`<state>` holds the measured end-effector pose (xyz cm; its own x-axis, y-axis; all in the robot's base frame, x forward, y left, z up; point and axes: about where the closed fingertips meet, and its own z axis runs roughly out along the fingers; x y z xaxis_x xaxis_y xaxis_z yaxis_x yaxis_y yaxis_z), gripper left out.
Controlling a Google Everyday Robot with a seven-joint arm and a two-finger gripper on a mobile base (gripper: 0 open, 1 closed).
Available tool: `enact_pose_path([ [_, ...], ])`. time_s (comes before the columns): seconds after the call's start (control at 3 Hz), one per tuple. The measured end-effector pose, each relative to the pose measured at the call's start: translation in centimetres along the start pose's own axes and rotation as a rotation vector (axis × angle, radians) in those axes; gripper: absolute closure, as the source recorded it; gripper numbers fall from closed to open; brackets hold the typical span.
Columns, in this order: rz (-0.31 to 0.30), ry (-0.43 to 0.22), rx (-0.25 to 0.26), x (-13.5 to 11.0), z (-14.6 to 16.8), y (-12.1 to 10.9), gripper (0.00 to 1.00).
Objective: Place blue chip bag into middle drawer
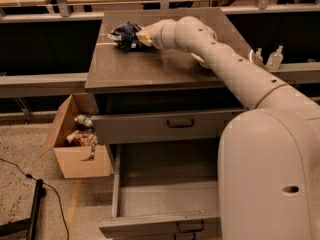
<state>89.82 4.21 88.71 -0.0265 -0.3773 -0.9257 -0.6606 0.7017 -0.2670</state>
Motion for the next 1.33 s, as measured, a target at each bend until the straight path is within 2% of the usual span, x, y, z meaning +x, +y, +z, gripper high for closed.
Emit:
enact_pose_path([
  [0.33, 0.007, -0.013, 0.005, -0.1, -0.8, -0.6, 1.00],
  [0.67, 0.020, -0.076, 0.003, -2.0, -4.3, -1.7, 1.00],
  [1.0, 0.012, -0.173, -0.035, -5.0, -11.8, -3.0, 1.00],
  [1.33, 0.001, -0.260, -0.157, -6.0, -20.1, -1.5, 1.00],
])
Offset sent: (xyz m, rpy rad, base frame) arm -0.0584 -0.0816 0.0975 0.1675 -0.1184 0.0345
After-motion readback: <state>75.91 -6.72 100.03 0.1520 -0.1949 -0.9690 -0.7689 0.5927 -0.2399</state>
